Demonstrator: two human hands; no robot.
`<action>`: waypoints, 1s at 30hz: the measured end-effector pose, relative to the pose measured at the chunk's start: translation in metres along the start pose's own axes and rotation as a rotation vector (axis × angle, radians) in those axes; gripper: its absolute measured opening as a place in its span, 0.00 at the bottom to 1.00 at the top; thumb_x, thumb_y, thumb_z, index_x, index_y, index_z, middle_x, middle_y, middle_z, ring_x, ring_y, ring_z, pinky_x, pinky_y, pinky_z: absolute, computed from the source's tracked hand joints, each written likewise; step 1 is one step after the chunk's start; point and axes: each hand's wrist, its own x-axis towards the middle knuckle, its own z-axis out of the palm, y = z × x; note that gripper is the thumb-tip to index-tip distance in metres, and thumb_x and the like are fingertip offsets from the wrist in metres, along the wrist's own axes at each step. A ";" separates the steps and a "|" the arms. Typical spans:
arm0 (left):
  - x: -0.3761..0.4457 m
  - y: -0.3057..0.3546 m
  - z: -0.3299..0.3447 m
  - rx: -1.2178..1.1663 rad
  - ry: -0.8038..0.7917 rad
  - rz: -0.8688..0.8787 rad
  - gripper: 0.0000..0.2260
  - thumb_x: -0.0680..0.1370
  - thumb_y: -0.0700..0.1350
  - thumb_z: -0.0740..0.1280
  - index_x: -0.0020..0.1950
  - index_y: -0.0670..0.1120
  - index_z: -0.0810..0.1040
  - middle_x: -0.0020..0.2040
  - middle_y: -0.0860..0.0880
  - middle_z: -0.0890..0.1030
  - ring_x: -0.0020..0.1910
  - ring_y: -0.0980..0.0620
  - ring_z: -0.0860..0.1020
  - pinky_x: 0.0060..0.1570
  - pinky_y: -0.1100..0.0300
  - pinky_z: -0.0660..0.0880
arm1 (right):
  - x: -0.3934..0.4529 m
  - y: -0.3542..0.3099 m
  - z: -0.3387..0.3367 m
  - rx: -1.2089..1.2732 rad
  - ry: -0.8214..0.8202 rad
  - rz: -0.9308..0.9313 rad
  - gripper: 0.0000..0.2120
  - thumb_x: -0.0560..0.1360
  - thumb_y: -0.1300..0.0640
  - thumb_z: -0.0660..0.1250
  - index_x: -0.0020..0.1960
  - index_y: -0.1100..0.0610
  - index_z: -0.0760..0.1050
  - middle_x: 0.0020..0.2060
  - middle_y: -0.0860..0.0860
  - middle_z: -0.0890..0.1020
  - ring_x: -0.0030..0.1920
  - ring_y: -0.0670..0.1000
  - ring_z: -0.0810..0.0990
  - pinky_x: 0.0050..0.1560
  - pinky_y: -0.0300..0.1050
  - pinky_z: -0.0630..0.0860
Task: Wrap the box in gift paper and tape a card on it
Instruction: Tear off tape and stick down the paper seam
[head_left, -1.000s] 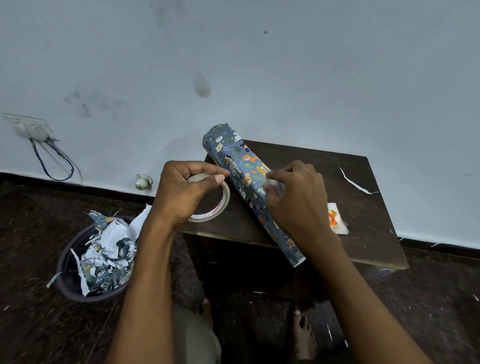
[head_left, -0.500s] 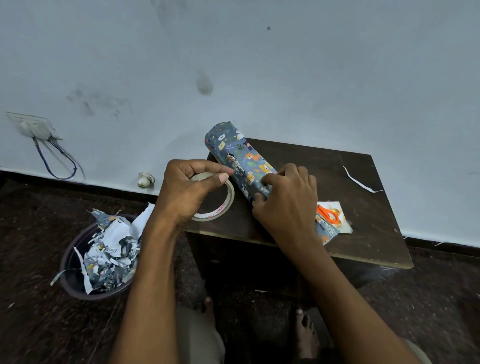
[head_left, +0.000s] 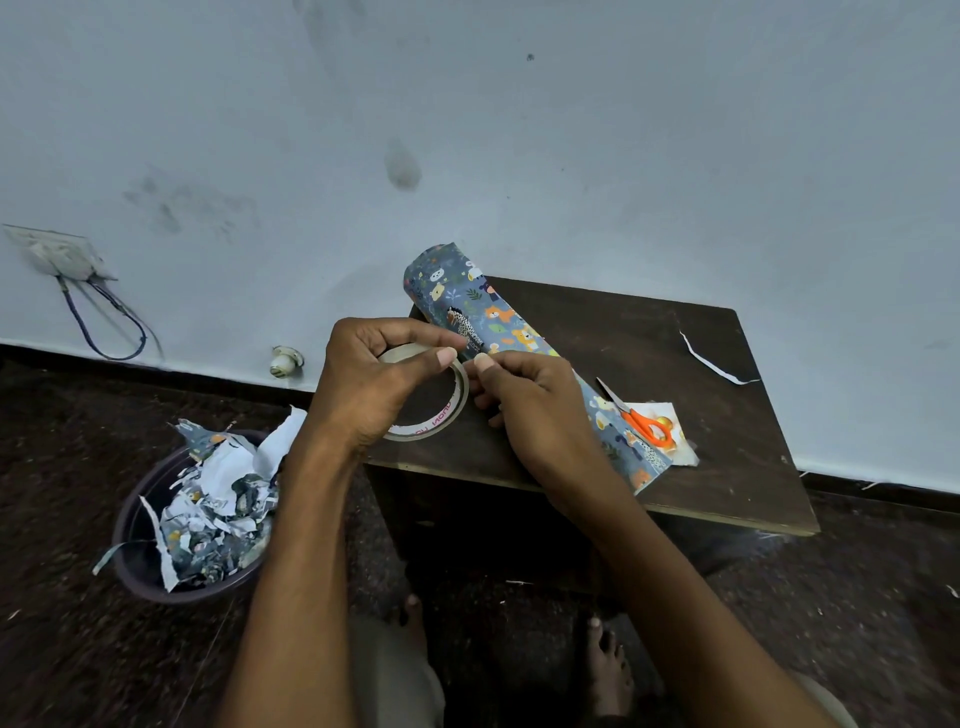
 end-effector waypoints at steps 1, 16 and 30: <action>0.000 0.000 0.000 -0.001 -0.001 -0.001 0.06 0.73 0.37 0.74 0.46 0.45 0.87 0.41 0.50 0.87 0.41 0.56 0.83 0.45 0.64 0.76 | 0.000 0.000 0.000 0.029 -0.014 0.032 0.14 0.79 0.51 0.66 0.38 0.53 0.84 0.35 0.50 0.85 0.37 0.44 0.79 0.44 0.52 0.76; -0.001 0.002 0.006 -0.003 -0.016 0.047 0.06 0.72 0.39 0.73 0.46 0.45 0.87 0.42 0.49 0.88 0.43 0.53 0.85 0.47 0.63 0.78 | -0.006 -0.008 -0.004 0.171 -0.009 0.155 0.12 0.78 0.53 0.72 0.39 0.57 0.85 0.32 0.51 0.84 0.34 0.46 0.79 0.42 0.47 0.76; -0.001 0.004 0.021 0.033 0.070 0.215 0.05 0.72 0.36 0.72 0.45 0.39 0.87 0.41 0.47 0.87 0.43 0.52 0.86 0.45 0.65 0.77 | -0.007 -0.014 -0.010 0.510 0.099 0.293 0.04 0.75 0.62 0.75 0.43 0.62 0.85 0.33 0.54 0.85 0.32 0.46 0.81 0.32 0.36 0.76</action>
